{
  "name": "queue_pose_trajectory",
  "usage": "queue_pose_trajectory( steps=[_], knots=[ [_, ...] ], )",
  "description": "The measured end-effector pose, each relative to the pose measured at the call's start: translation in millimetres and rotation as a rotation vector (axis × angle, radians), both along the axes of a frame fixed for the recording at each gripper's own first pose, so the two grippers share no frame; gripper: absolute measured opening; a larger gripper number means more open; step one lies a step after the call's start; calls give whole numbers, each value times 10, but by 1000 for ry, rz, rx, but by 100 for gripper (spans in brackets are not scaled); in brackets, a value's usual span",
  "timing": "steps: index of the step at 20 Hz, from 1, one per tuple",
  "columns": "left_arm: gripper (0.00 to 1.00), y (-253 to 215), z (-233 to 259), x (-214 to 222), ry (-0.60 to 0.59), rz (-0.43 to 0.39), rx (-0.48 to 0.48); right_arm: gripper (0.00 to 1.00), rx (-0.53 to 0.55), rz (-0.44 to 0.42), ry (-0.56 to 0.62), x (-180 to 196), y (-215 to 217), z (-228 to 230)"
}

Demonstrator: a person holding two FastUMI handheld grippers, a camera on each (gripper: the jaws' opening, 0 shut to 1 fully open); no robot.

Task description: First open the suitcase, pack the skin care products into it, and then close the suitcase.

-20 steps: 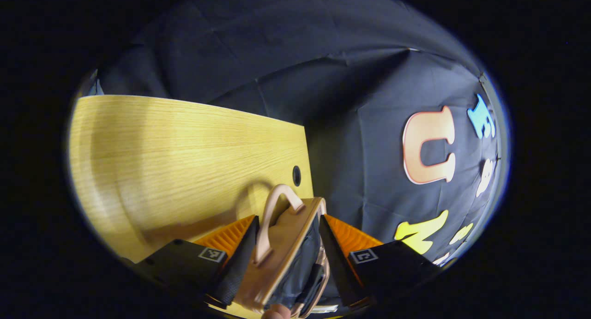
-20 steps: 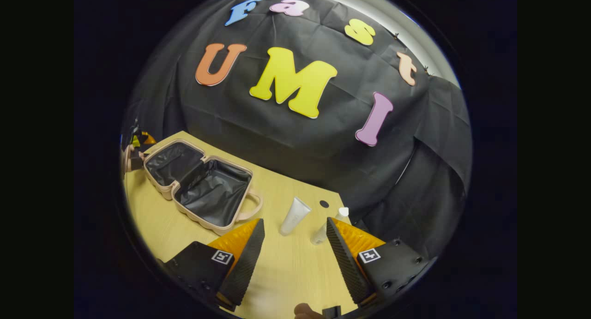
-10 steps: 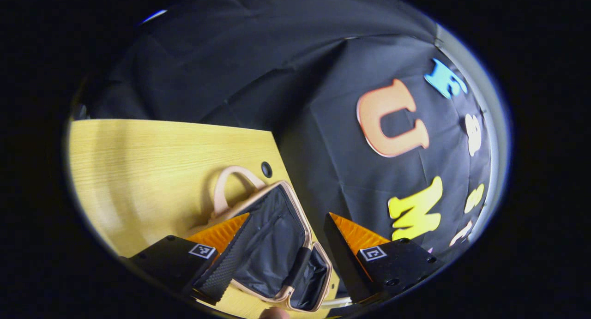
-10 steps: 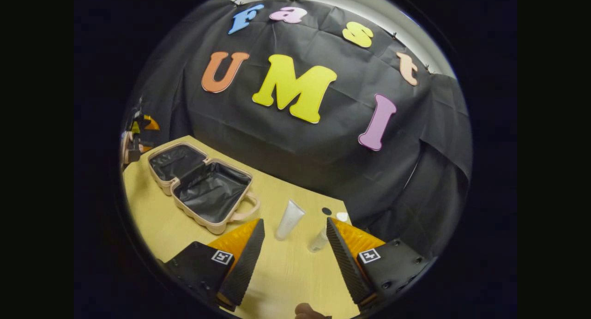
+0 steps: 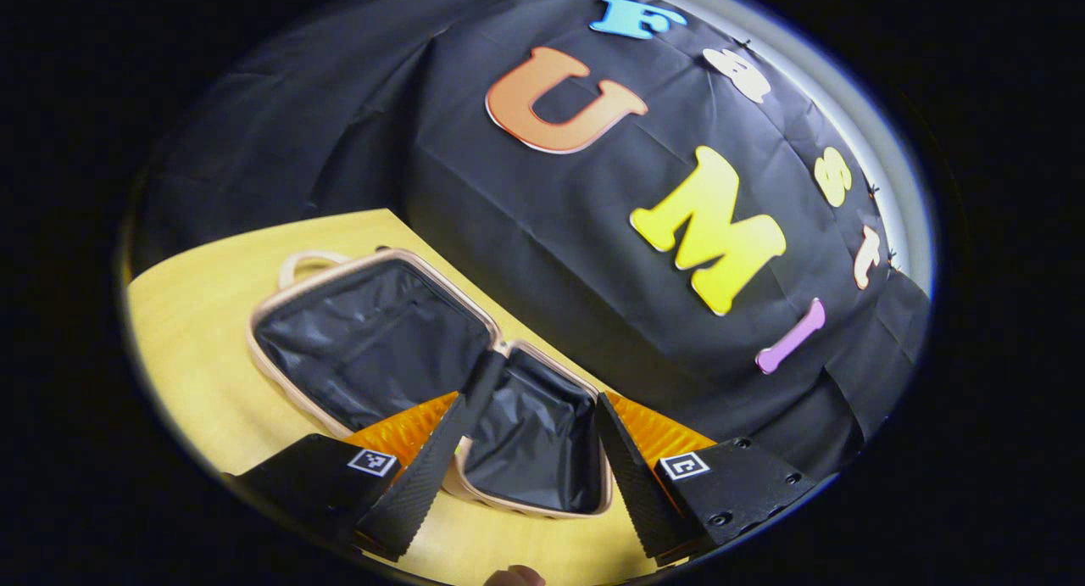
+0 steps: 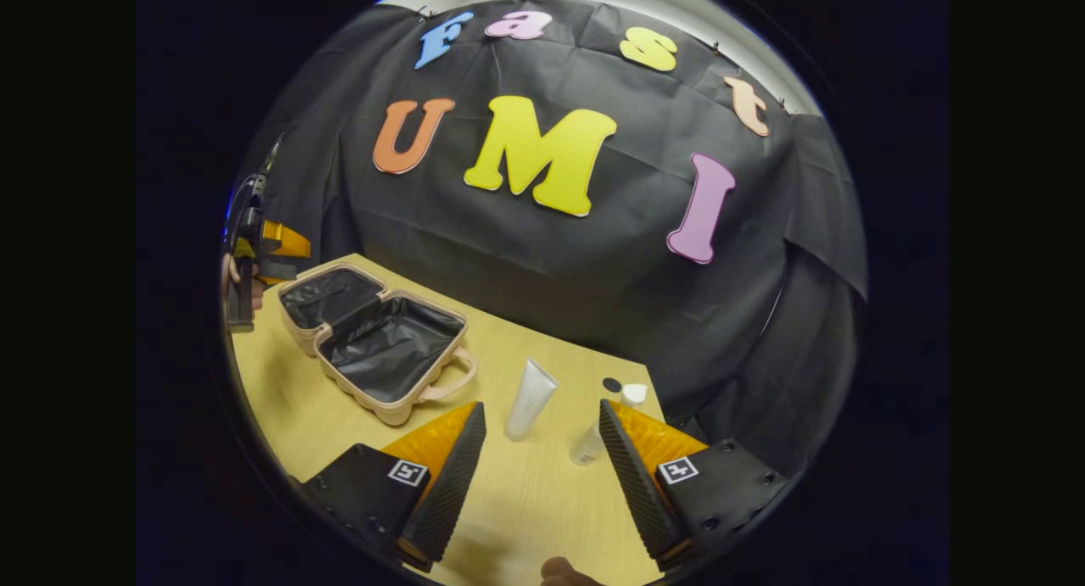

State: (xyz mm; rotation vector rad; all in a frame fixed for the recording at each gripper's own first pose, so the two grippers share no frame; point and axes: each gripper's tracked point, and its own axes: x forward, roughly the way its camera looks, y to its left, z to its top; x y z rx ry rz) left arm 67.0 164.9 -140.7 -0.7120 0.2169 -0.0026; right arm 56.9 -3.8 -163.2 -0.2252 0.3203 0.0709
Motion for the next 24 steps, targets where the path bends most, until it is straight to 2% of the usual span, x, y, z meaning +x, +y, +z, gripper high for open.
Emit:
queue_pose_trajectory(
  steps=[2, 5, 11, 21, 24],
  knots=[
    [96, -338, -24, 45, 1, -33, 30, 80, 2, -2, 12, 14, -113, -82],
    [96, -1105, -122, 132, 30, -163, 91, 80, 18, -22, 44, 15, -397, -243],
    [97, -2141, -370, 271, 75, -344, 182, 80, 37, -84, 83, 65, -896, -449],
    [97, -3243, -964, 600, 115, -545, 436, 80, 43, -163, 166, 224, -1604, -837],
    [97, -3478, -1078, 799, 105, -558, 475, 80, 40, -170, 192, 289, -1740, -952]
  ],
)
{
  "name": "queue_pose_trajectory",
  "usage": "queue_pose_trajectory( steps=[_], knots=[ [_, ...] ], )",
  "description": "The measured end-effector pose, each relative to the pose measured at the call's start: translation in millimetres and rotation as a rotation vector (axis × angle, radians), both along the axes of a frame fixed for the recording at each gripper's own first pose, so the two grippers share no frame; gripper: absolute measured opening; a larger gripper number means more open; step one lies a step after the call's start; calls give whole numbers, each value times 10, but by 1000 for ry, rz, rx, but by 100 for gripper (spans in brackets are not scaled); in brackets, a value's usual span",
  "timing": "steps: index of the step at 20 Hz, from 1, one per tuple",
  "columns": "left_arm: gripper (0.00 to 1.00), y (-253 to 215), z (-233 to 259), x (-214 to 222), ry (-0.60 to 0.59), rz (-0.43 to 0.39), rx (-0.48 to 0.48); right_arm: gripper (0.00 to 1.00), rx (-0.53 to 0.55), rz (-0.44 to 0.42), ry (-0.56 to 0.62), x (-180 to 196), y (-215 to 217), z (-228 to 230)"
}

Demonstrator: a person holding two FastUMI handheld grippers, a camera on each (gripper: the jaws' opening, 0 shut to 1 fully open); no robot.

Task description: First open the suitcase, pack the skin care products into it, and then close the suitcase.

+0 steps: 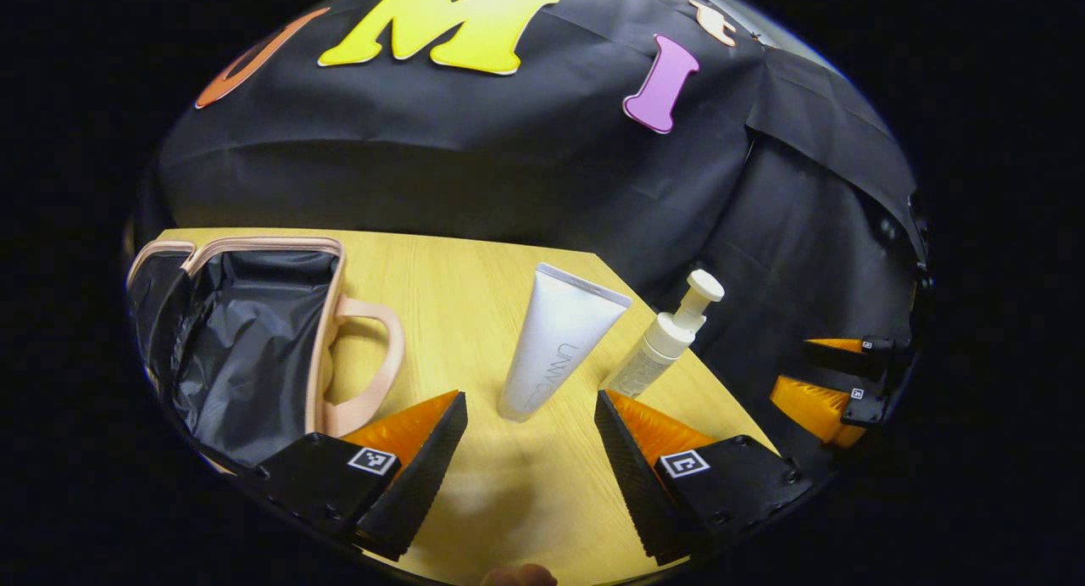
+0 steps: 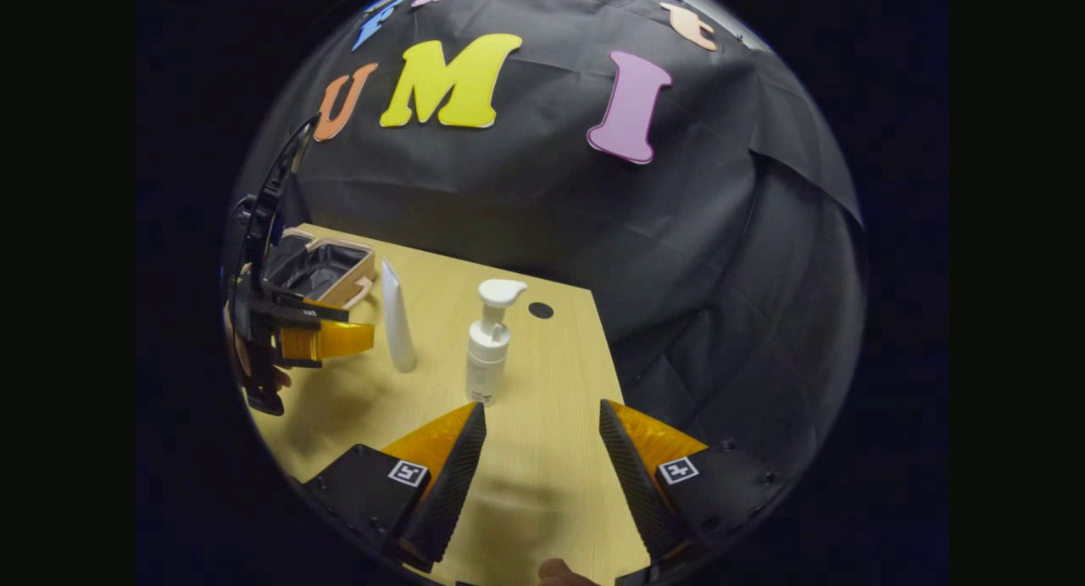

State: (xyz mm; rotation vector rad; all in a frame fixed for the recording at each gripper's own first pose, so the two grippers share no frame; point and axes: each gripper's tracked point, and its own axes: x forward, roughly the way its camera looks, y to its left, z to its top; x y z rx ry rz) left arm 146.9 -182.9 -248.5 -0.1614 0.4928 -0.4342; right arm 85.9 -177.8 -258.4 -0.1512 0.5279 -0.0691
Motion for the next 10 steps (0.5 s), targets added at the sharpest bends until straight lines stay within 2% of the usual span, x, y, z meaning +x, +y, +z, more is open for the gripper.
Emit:
queue_pose_trajectory(
  steps=[2, 3, 4, 10],
  knots=[
    [96, -113, -88, 232, -25, 15, 63, 80, -9, 3, 18, -4, -81, -77],
    [100, -138, -118, 327, -41, 22, 95, 80, -9, 6, 28, -9, -127, -116],
    [97, -161, -140, 382, -52, 26, 115, 80, -8, 9, 34, -9, -160, -154],
    [93, -228, -223, 585, -87, 62, 213, 80, -1, 40, 41, 127, -204, -240]
  ],
)
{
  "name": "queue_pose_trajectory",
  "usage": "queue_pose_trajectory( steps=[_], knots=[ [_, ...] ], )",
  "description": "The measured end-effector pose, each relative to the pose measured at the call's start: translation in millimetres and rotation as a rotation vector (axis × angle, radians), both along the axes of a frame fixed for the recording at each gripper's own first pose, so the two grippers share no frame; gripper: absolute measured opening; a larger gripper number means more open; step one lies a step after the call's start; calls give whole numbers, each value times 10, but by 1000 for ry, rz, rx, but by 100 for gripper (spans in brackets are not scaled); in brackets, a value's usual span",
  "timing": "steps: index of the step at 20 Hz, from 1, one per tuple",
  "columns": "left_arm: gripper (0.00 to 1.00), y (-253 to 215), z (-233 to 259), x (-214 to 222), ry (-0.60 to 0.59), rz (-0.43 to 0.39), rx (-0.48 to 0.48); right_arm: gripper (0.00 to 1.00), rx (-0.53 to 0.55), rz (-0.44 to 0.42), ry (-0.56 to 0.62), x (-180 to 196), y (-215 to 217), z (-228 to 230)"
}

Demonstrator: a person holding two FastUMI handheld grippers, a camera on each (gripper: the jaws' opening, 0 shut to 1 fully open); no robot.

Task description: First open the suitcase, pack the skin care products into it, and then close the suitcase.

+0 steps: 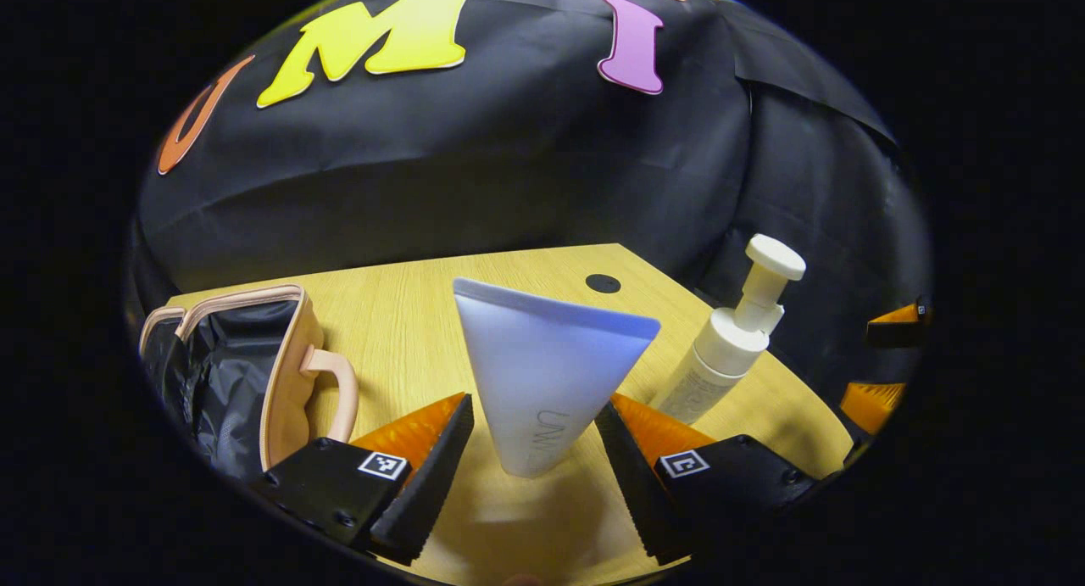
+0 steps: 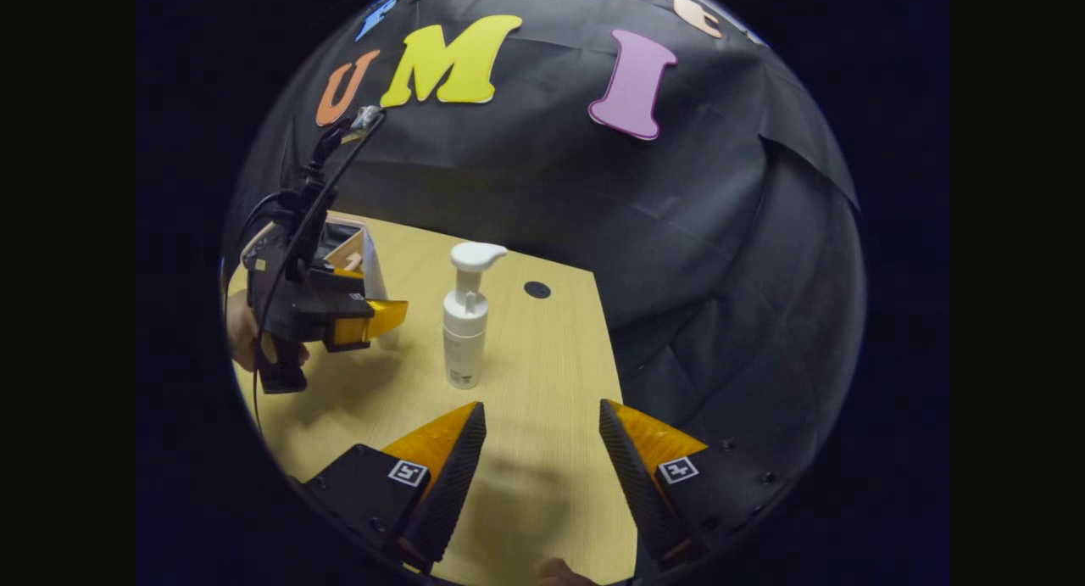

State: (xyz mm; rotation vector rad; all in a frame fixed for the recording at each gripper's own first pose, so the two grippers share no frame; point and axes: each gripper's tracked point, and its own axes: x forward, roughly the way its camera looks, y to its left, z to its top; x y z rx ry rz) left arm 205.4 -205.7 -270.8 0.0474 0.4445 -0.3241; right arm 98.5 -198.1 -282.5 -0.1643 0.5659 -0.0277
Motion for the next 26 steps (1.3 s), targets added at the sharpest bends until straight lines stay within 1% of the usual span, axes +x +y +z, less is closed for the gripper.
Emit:
queue_pose_trajectory(
  steps=[2, 3, 5, 6, 7, 9, 10, 14, 16, 17, 18, 20, 23, 24, 25, 26],
  knots=[
    [87, 75, -25, 39, -11, 30, 46, 80, 14, 7, -9, 87, 15, 12],
    [74, 64, -60, 26, 3, 29, 49, 80, 29, 15, -16, 132, 45, 34],
    [65, 67, -72, -8, 20, 22, 41, 80, 83, 41, -39, 216, 159, 101],
    [59, 78, -80, 0, 33, 21, 42, 80, 108, 57, -51, 260, 215, 124],
    [57, 95, -92, -30, 44, 23, 50, 80, 123, 71, -56, 291, 279, 128],
    [55, 85, -93, -153, 67, 14, 32, 80, 141, 90, -74, 376, 373, 150],
    [54, 97, -74, -213, 81, 11, 0, 80, 153, 108, -84, 451, 461, 151],
    [50, 209, -23, -391, 108, 29, -55, 80, 163, 144, -79, 710, 655, -5],
    [47, 322, 55, -532, 115, 37, -54, 80, 187, 148, -71, 846, 743, -95],
    [53, 342, 110, -586, 106, 35, -44, 80, 187, 142, -71, 927, 753, -154],
    [45, 351, 152, -621, 101, 31, -37, 80, 186, 134, -70, 986, 756, -187],
    [43, 375, 269, -690, 87, 24, -31, 80, 196, 125, -72, 1089, 768, -238],
    [43, 431, 443, -868, 81, 27, -42, 80, 212, 121, -55, 1131, 825, -338],
    [43, 519, 516, -942, 90, 48, -34, 77, 211, 107, -57, 1157, 815, -346],
    [43, 584, 608, -991, 85, 64, -46, 72, 220, 102, -52, 1162, 827, -369],
    [42, 617, 694, -1015, 80, 74, -77, 67, 225, 94, -41, 1142, 831, -410]
  ],
)
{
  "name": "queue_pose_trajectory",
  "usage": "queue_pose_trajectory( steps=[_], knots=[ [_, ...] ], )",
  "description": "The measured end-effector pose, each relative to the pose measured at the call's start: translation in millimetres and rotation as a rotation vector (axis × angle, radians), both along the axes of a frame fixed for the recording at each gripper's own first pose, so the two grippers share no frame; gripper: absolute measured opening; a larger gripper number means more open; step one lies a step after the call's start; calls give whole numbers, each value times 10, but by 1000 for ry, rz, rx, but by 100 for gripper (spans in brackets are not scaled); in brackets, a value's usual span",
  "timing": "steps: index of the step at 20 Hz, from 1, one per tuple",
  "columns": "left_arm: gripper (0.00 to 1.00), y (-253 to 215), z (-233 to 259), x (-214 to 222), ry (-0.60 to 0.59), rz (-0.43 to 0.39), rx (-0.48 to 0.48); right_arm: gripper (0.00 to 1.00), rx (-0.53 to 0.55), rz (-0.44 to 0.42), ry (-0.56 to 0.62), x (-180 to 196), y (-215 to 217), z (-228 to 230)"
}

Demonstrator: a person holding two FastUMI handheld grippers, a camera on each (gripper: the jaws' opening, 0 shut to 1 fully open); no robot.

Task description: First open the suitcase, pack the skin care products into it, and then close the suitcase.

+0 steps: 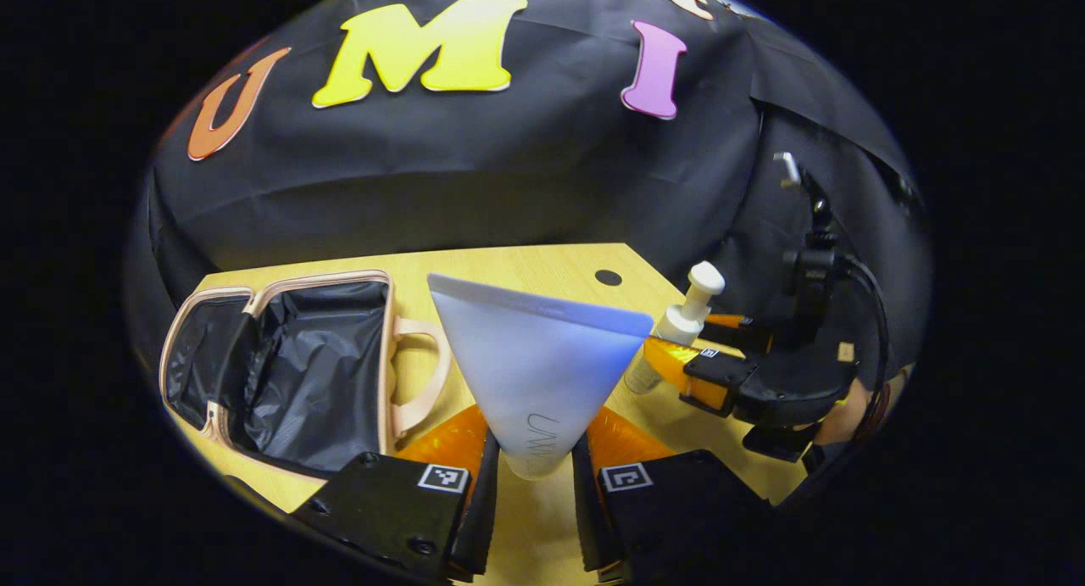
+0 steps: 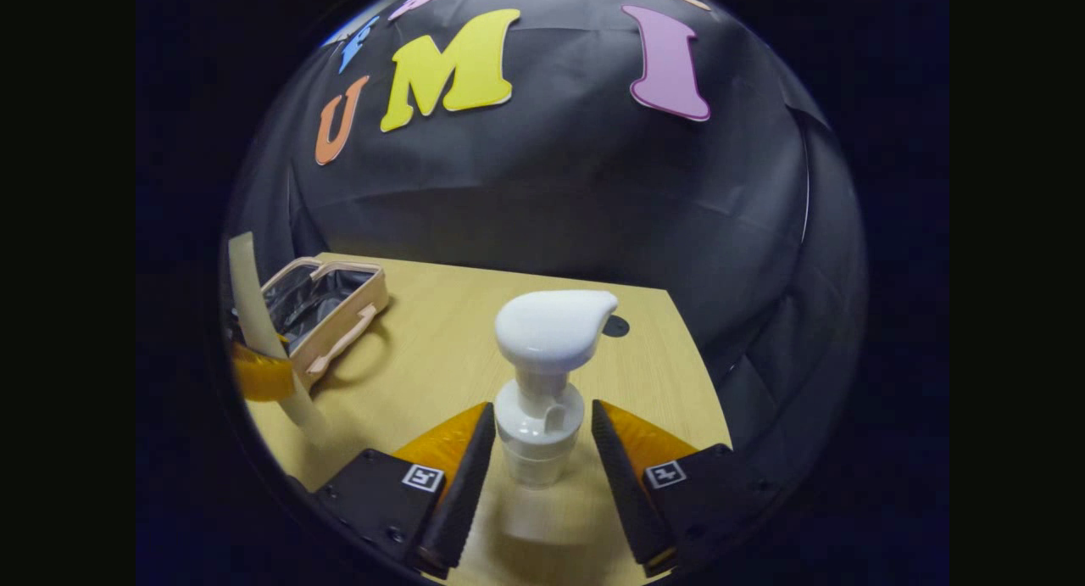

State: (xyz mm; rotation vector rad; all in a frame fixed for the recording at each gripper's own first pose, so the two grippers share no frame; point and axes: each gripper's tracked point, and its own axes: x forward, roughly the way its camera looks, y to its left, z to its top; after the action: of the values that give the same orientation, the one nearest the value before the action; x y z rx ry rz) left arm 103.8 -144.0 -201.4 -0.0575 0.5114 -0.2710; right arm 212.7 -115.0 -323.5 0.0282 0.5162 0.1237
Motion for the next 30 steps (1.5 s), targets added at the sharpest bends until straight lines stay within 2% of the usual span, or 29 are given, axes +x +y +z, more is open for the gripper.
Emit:
queue_pose_trajectory(
  steps=[1, 3, 6, 9, 16, 22, 25, 30],
  knots=[
    [43, 83, 134, -35, -8, 16, -23, 60, 15, -3, 8, 8, 22, -12],
    [43, 319, 280, -77, -18, 56, -1, 52, 11, -11, 13, -5, 28, -1],
    [42, 631, 522, -92, -29, 113, -31, 50, 8, -30, 32, -79, 38, 14],
    [42, 1078, 554, -10, -35, 159, -3, 49, 1, -33, 30, -254, 127, 203],
    [43, 2214, 39, 100, 88, 285, 31, 49, 6, 8, -11, -856, 748, 817],
    [43, 2560, -523, 273, 214, 283, 116, 49, 17, 6, 35, -1251, 1208, 870],
    [42, 2594, -723, 336, 249, 266, 127, 49, -19, -47, -5, -1324, 1196, 1017],
    [43, 2618, -911, 358, 297, 258, 148, 49, -2, -109, -4, -1354, 1163, 1089]
  ],
)
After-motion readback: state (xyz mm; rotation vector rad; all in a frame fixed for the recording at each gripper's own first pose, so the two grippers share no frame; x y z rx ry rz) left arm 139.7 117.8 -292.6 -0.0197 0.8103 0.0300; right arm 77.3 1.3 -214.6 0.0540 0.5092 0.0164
